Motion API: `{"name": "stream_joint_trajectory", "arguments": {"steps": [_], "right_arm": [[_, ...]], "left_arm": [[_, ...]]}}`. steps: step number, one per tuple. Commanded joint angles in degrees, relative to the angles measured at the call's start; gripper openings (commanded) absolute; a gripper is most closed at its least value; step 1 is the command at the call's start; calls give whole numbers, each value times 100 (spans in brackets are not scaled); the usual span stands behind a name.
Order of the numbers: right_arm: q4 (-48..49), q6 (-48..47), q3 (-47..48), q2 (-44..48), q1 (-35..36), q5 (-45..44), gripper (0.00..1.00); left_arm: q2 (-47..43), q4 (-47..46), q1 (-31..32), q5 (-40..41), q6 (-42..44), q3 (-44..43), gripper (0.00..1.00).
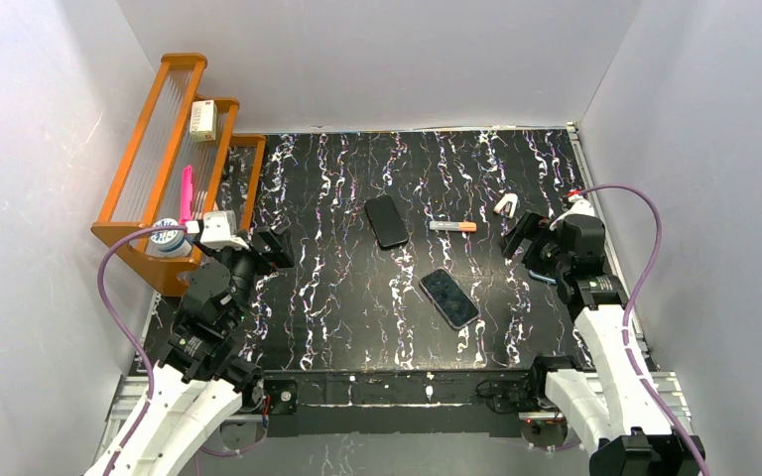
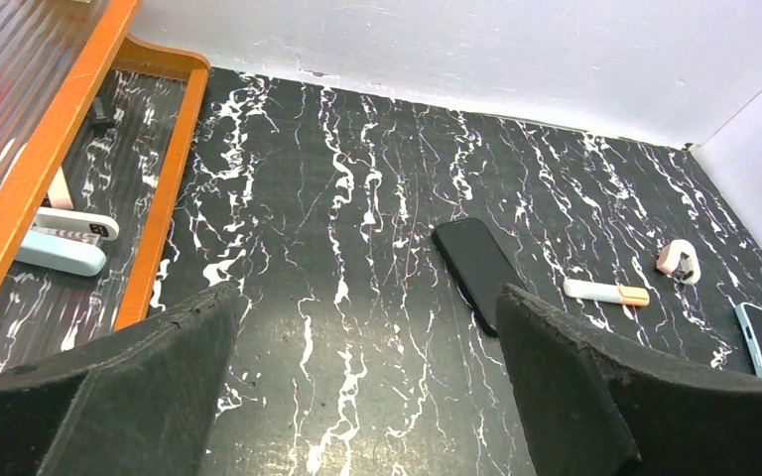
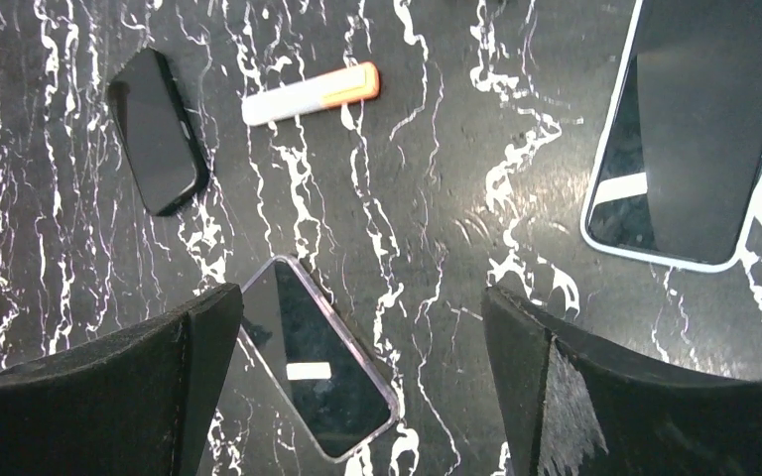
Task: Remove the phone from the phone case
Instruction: Move the phone to the center of the board.
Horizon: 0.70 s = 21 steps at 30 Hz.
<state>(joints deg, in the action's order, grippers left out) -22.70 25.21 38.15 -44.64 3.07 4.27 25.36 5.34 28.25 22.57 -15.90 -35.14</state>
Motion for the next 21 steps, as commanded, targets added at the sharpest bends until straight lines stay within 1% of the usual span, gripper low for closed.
{"name": "stream_joint_trajectory", "arguments": {"steps": [1, 4, 8, 10, 11, 14, 16, 18, 21], "right_arm": [[-407, 458, 420, -302, -13, -115, 99], [-961, 937, 691, -703, -17, -377, 99], [-1194, 995, 901, -953, -10, -282, 98], [-851, 832, 543, -936, -17, 340, 99], [-764, 612, 468, -999, -17, 624, 99], [-722, 388, 415, -1418, 6, 1292, 99], [-686, 247, 429, -1620, 179, 1327, 99], [-620, 148, 447, -1681, 568, 1107, 99], [-569, 15, 512, -1959, 972, 1065, 99]], "left_arm": [[-92, 119, 14, 277, -8, -188, 98], [16, 327, 14, 535, -121, -252, 98], [188, 453, 14, 586, -217, -323, 98], [206, 458, 14, 607, -279, -298, 98], [206, 470, 14, 673, -341, -269, 98], [177, 512, 14, 643, -431, -205, 98], [158, 579, 14, 483, -418, -223, 98], [150, 633, 14, 316, -365, -239, 98], [143, 718, 14, 137, -296, -214, 98]]}}
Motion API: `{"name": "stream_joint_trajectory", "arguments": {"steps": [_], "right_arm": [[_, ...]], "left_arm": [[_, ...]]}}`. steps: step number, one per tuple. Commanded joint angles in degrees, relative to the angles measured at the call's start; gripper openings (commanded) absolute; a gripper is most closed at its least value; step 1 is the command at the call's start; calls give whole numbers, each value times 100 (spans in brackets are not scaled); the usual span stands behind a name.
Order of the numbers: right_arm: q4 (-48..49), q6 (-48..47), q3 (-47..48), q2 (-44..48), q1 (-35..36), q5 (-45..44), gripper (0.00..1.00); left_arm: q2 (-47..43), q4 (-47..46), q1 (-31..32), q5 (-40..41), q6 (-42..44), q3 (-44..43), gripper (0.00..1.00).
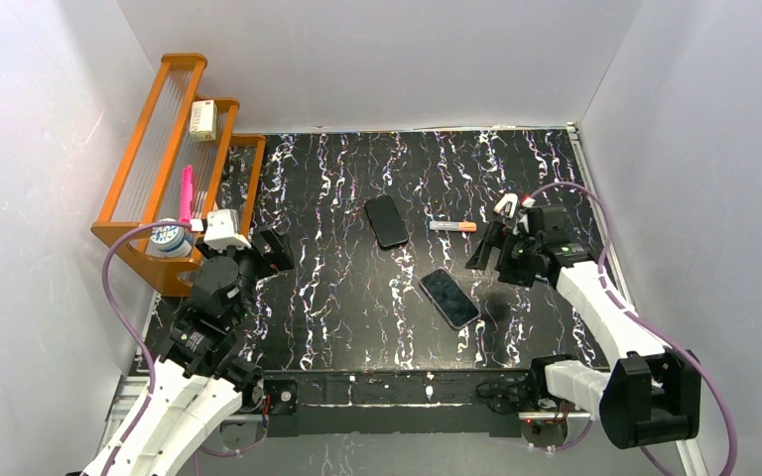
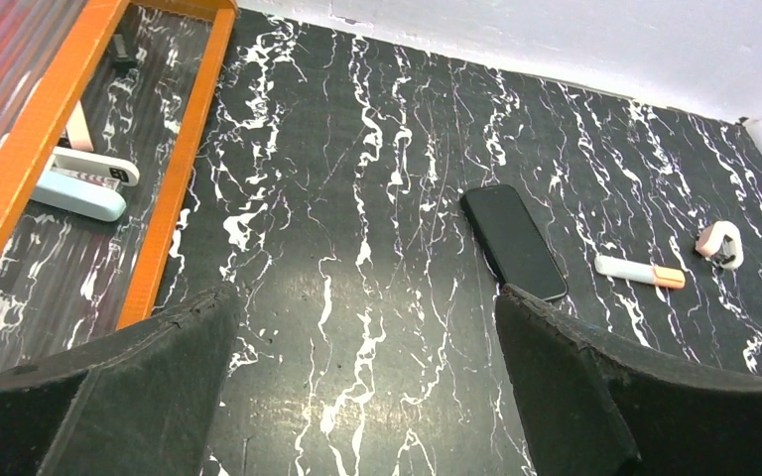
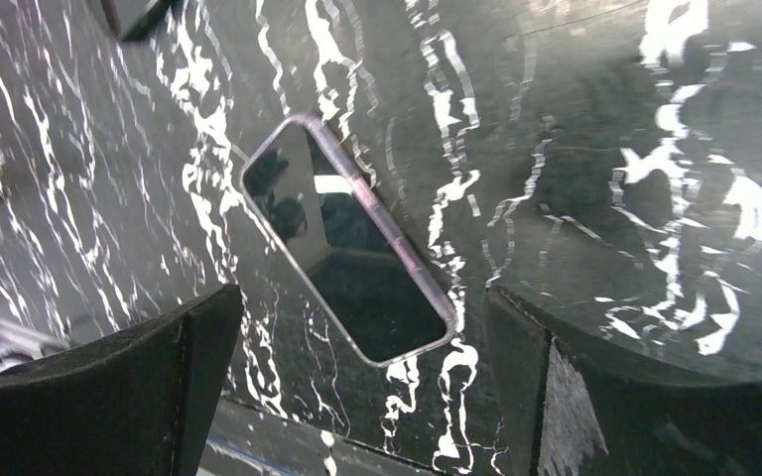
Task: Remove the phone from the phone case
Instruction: Move the phone to the center of the board.
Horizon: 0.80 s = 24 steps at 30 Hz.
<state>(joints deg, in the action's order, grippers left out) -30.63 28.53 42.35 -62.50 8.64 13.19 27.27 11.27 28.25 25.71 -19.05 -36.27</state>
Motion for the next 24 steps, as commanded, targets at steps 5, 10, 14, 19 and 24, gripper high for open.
{"name": "stream_joint_trajectory", "arguments": {"steps": [5, 10, 14, 19, 24], "right_arm": [[206, -557, 314, -843, 1190, -163, 99], [-62, -603, 693, -1561, 1691, -979, 99], [30, -740, 765, -2002, 1808, -797, 99], [153, -768, 780, -2354, 2122, -692, 99], [66, -743, 842, -2626, 2536, -799, 99]], "left_arm": [[-26, 179, 14, -373, 157, -83, 98], [51, 130, 14, -655, 287, -23, 98], [67, 80, 14, -840, 316, -2, 98], [42, 67, 14, -932, 349, 19, 98], [25, 30, 14, -1101, 359, 37, 98]]}}
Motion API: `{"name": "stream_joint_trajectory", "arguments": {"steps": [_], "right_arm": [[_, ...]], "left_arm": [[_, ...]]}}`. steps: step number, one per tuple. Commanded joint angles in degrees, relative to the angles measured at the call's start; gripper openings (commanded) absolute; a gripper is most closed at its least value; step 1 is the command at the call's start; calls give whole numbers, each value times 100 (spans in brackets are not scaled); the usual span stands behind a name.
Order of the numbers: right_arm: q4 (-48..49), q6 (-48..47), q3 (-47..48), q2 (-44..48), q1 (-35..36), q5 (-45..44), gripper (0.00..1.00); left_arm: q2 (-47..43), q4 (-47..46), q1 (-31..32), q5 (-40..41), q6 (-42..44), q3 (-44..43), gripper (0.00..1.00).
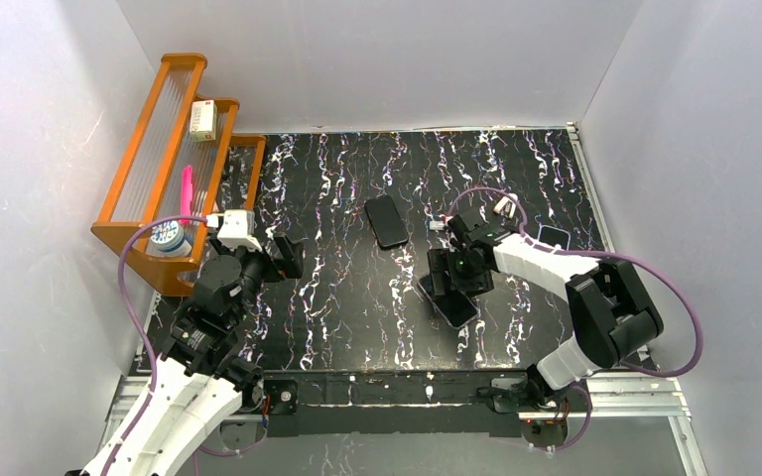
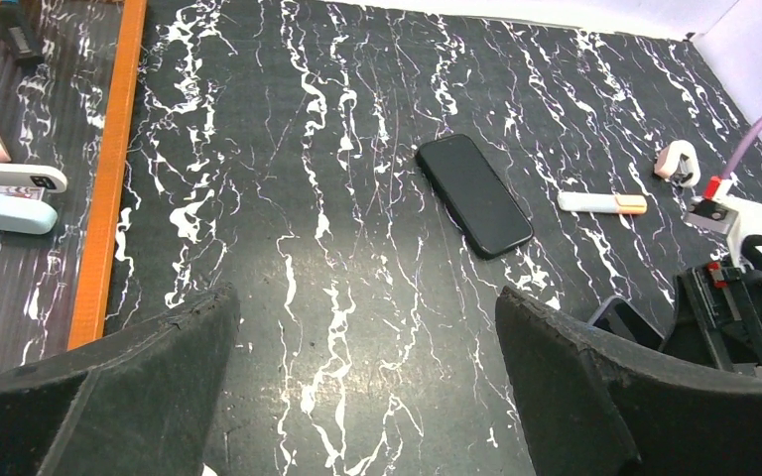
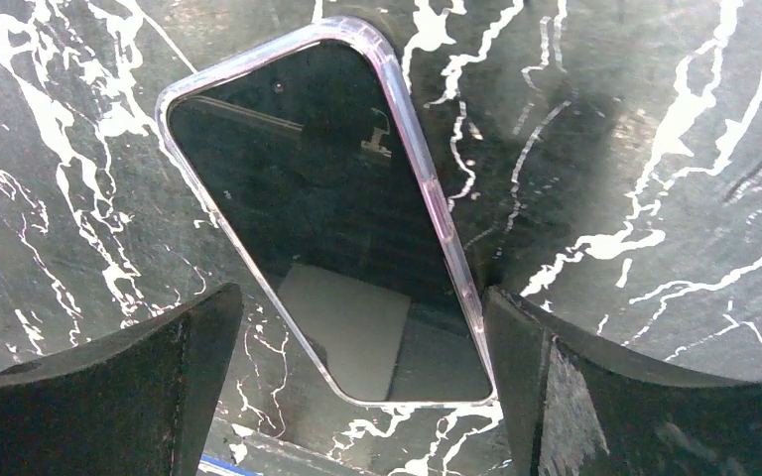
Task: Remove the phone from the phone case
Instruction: Move the phone to the center of the board.
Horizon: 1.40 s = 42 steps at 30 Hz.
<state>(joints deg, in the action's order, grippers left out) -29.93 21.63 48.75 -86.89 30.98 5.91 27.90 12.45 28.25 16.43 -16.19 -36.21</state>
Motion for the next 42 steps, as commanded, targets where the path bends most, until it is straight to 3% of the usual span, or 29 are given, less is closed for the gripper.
{"name": "stream_joint_trajectory", "arguments": {"steps": [1, 8, 15, 27, 29, 34, 42], "right_arm": [[-31, -19, 204, -207, 411, -111, 99], [-482, 468, 406, -567, 1262, -1191, 99], [-828, 614, 772, -1185, 2023, -1631, 99], [-209, 813, 968, -1891, 2194, -1647, 96], [-120, 825, 978, -1914, 2197, -1696, 91], [308, 816, 954, -1767, 2195, -1566, 59], [1293, 983, 644, -1285, 2187, -1352, 20]], "left_arm": [[-41, -80, 14, -176, 60, 37, 98], [26, -83, 14, -191, -54, 46, 98], [236, 117, 16, -362, -426, -9, 98], [709, 136, 14, -859, -1495, 47, 98], [734, -67, 14, -1054, -1773, 159, 98], [997, -544, 14, -1395, -2252, 420, 98], [2664, -924, 16, -2469, -2494, 340, 98]]}}
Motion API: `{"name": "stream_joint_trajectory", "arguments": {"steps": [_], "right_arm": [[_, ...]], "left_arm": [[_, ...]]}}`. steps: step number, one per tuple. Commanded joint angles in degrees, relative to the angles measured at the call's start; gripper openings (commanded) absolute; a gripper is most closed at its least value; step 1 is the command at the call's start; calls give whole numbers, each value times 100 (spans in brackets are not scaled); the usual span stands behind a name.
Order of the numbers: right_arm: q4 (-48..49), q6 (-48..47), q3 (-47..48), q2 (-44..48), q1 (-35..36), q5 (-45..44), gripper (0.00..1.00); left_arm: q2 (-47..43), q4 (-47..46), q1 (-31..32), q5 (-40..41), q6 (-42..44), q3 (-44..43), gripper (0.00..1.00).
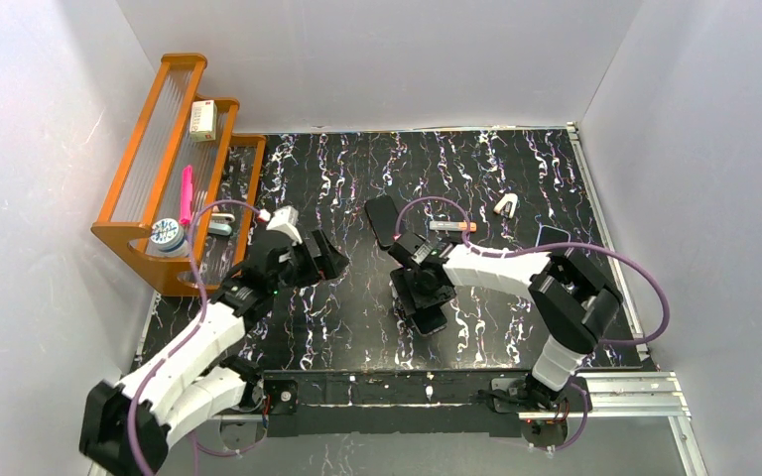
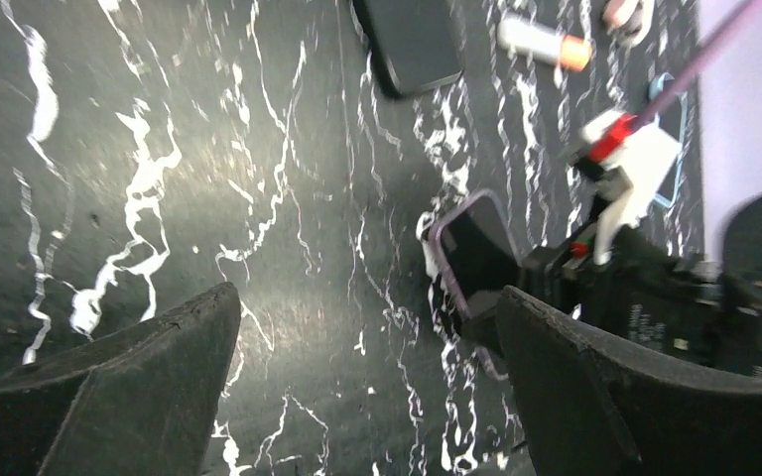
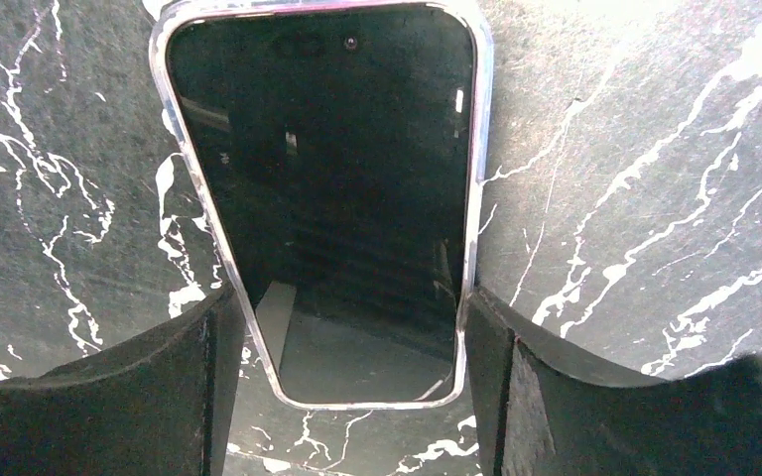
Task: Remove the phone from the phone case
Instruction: Pick up the phone at the center of the board.
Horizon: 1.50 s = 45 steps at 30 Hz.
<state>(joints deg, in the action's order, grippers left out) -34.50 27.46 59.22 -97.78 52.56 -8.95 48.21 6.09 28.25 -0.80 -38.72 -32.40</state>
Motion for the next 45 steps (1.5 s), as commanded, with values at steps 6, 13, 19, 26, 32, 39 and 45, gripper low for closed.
{"name": "stream_joint_trajectory", "arguments": {"steps": [6, 13, 19, 26, 32, 39, 45], "right_arm": [[2661, 462, -821, 399, -10, 409, 5], [3487, 495, -1343, 1076, -98, 501, 1], [4219, 535, -1788, 1433, -102, 540, 1], [4800, 686, -2128, 1532, -114, 595, 1], [5192, 718, -2290, 1594, -115, 782, 1], [5627, 730, -2515, 1754, -118, 860, 1], [5834, 677, -2609, 1911, -118, 1029, 1]], "left_arm": [[1296, -1028, 35, -1296, -583, 112, 98], [1614, -1685, 129, -1482, -900, 261, 96], [2030, -2561, 287, -1417, -1458, 567, 92], [2620, -3027, 512, -1406, -1784, 516, 88], [2970, -3264, 752, -1298, -1822, 409, 84], [3330, -3726, 927, -1120, -2116, 375, 67], [3587, -4218, 945, -1133, -2393, 276, 51]]}}
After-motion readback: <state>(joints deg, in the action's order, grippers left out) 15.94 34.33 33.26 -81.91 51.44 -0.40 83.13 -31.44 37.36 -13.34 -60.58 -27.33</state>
